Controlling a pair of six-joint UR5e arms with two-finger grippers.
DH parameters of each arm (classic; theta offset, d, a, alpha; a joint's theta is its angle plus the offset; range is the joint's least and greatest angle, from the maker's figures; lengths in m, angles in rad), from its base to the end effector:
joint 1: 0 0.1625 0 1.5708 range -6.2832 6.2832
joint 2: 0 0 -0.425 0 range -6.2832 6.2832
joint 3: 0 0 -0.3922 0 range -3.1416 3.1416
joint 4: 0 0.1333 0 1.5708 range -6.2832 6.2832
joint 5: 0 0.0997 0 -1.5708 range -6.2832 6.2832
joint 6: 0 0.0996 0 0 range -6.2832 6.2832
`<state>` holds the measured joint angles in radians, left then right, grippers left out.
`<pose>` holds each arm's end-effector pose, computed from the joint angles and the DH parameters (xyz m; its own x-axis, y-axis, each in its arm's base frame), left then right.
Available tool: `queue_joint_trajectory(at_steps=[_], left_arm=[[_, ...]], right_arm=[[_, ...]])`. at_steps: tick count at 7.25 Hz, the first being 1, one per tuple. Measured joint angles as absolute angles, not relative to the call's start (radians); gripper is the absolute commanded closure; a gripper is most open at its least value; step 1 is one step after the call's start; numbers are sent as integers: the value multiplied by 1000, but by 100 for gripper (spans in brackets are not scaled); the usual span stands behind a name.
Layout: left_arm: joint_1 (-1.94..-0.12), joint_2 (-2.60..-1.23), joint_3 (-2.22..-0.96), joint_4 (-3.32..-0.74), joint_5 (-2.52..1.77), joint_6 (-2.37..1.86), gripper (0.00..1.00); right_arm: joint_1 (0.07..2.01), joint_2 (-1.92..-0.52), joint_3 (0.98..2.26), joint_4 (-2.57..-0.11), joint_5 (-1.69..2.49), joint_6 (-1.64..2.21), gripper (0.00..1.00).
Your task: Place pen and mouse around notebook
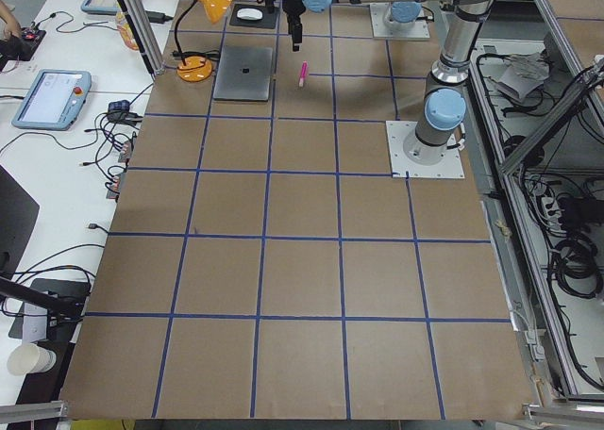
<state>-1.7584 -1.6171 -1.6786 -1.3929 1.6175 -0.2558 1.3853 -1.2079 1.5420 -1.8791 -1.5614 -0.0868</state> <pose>-0.2214 -0.4763 0.4298 -0.9968 -0.0693 -0.0391 -0.0680 0.9971 -0.0348 0.0179 -0.6326 0.3291 -0.9950 0.0988 -0.0116 0.0985 0.9948 0.0249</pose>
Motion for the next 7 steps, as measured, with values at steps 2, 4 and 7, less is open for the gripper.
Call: queue_joint_trajectory(at_steps=[2, 4, 7], left_arm=[[-1668, -1583, -1624, -1488, 1572, -110, 0], [-1639, -1574, -1580, -1551, 1521, -104, 0], [-1642, -1573, -1566, -1561, 1529, -148, 0]], right_arm=[[1417, -1381, 1546, -1669, -1562, -18, 0], [1472, -1524, 1561, -1534, -1561, 38, 0], [1487, -1631, 1647, -1508, -1563, 57, 0]])
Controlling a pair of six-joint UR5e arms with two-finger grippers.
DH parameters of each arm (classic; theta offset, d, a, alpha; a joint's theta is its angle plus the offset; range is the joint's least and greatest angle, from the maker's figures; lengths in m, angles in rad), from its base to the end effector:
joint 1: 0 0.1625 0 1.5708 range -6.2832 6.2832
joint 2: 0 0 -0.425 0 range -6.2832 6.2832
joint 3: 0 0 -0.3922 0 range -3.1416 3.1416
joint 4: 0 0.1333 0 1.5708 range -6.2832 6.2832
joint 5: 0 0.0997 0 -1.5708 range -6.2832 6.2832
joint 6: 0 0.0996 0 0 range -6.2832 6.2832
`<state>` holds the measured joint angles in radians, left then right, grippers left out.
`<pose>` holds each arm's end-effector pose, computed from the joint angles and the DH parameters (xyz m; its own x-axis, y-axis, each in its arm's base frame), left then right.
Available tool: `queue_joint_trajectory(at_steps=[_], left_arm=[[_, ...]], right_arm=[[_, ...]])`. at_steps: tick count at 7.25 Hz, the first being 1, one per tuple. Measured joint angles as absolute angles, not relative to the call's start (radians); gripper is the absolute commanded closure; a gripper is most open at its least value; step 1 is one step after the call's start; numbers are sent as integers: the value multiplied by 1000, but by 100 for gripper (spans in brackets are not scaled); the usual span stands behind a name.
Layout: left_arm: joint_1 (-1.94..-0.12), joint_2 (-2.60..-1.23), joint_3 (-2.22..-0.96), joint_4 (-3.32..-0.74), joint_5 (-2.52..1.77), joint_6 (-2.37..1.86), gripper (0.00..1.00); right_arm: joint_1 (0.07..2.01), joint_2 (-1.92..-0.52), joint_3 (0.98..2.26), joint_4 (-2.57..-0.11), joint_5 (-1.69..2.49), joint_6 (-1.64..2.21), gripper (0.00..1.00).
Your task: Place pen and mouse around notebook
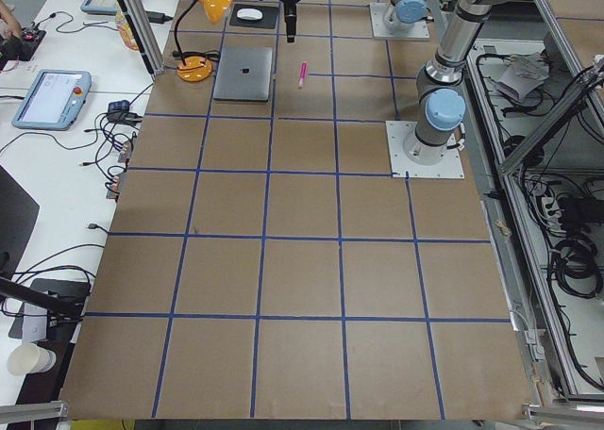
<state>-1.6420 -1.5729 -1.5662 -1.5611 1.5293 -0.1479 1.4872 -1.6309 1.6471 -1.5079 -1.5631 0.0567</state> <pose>-0.1722 -0.4830 0.4902 -0.9962 -0.0762 0.0428 -0.0765 0.9971 -0.0059 0.0953 -0.4677 0.4732 -0.9901 0.1403 -0.0032 0.1396 0.9870 0.0793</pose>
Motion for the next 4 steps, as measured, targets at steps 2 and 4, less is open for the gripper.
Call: queue_joint_trajectory(at_steps=[2, 4], left_arm=[[-1636, -1587, -1565, -1552, 1569, -119, 0], [-1630, -1588, -1569, -1553, 1580, -103, 0]], right_arm=[[1488, -1648, 1666, -1513, -1562, 57, 0], [1488, -1648, 1667, -1514, -1559, 56, 0]])
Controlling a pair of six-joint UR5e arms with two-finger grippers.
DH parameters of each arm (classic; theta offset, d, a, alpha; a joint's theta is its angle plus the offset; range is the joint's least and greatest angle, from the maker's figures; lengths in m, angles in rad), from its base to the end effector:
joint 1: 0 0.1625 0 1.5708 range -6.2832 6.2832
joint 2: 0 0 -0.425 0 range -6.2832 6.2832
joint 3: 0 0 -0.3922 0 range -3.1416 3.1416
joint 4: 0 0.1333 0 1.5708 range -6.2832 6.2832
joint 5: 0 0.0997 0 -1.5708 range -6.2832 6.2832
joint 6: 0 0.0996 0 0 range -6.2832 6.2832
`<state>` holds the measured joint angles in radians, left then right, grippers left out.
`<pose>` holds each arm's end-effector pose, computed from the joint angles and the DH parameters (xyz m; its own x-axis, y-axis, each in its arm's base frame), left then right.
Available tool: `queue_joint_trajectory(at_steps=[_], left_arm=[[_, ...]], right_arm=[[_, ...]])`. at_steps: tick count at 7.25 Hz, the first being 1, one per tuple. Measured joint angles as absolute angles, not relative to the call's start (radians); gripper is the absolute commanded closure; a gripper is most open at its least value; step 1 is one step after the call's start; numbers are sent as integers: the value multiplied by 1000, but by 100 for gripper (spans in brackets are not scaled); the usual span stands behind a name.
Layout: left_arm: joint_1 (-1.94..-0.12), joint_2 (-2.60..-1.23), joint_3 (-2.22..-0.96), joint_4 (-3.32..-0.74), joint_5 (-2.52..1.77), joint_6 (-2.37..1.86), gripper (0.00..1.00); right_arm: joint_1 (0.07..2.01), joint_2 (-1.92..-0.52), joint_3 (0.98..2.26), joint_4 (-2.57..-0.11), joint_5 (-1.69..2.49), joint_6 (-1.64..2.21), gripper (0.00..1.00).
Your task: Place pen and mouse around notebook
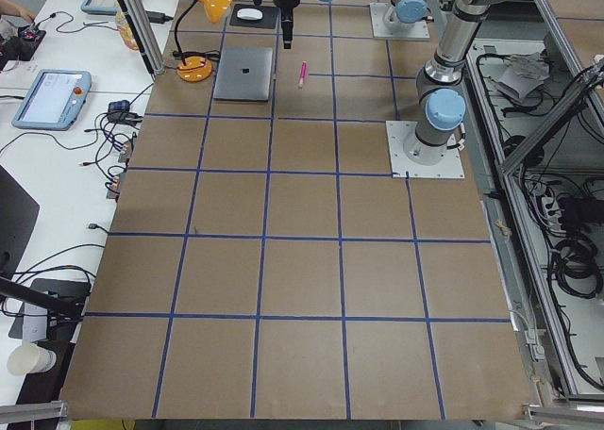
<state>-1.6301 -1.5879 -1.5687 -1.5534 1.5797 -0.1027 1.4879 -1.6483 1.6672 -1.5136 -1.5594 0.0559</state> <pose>-0.1618 -0.4906 0.4822 -0.9990 -0.0434 -0.0086 -0.0434 0.9991 -0.0033 0.0966 -0.4606 0.4719 -0.9903 0.1391 -0.0071 0.1381 0.9875 0.0765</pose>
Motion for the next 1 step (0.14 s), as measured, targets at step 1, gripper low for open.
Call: queue_joint_trajectory(at_steps=[1], left_arm=[[-1630, -1581, -1569, -1558, 1581, -101, 0]], right_arm=[[1488, -1646, 1667, -1514, -1558, 57, 0]])
